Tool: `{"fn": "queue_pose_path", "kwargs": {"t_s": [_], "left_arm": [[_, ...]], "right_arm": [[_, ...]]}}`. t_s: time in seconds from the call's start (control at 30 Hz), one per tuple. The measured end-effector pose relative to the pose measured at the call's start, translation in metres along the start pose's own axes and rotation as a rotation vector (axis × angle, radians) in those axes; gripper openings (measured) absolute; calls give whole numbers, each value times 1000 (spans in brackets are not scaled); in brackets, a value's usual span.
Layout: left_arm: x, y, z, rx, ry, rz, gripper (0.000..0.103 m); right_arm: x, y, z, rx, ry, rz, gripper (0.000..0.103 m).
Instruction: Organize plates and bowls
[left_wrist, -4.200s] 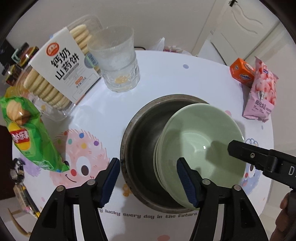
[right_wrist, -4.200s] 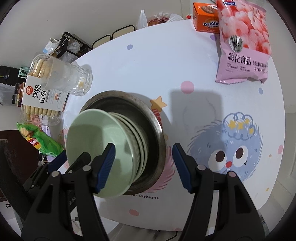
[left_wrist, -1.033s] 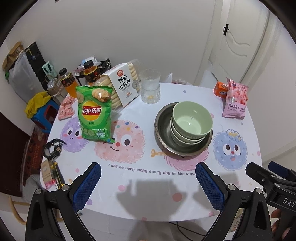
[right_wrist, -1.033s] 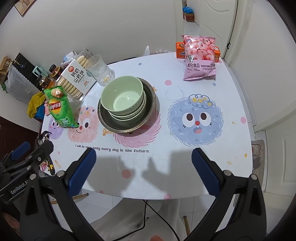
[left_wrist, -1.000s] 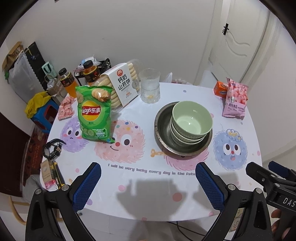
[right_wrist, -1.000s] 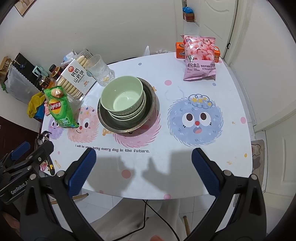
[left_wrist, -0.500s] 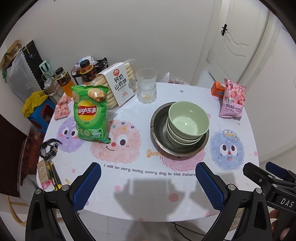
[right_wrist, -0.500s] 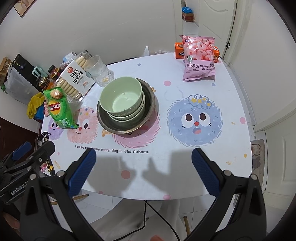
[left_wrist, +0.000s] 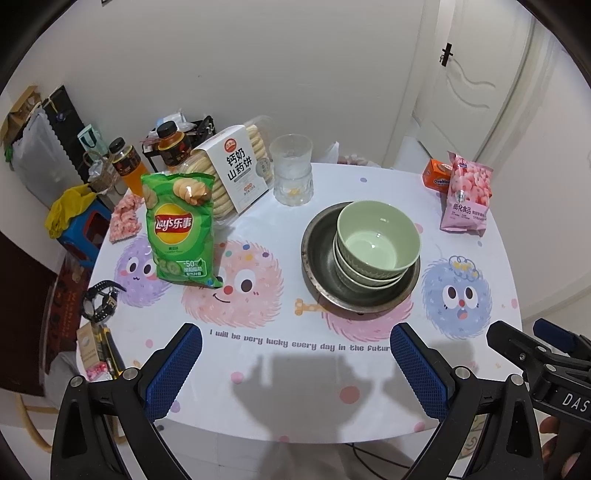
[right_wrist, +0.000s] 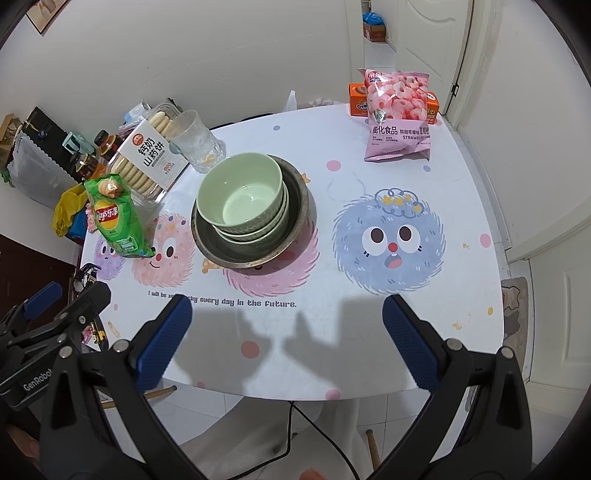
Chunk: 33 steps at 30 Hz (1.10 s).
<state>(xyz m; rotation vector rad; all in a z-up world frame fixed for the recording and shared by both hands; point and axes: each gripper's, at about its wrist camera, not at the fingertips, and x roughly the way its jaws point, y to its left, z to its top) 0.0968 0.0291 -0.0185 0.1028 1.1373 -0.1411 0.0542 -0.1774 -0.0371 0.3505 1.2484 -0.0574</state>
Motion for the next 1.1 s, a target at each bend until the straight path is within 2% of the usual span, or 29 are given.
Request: {"fn": "queue_pose_path", "kwargs": {"t_s": [0.9,1.0,1.1], "left_arm": [[3,-1,5,11,-1,-14,103],[0,-5,4,28,-34,37,103],[1,-6,4,31,-32,34,103]], "right_arm": [[4,-2,3,1,6,-1,103],[4,-1,3,2,7,-3,103],[5,-2,3,4,10,-3,103]]}}
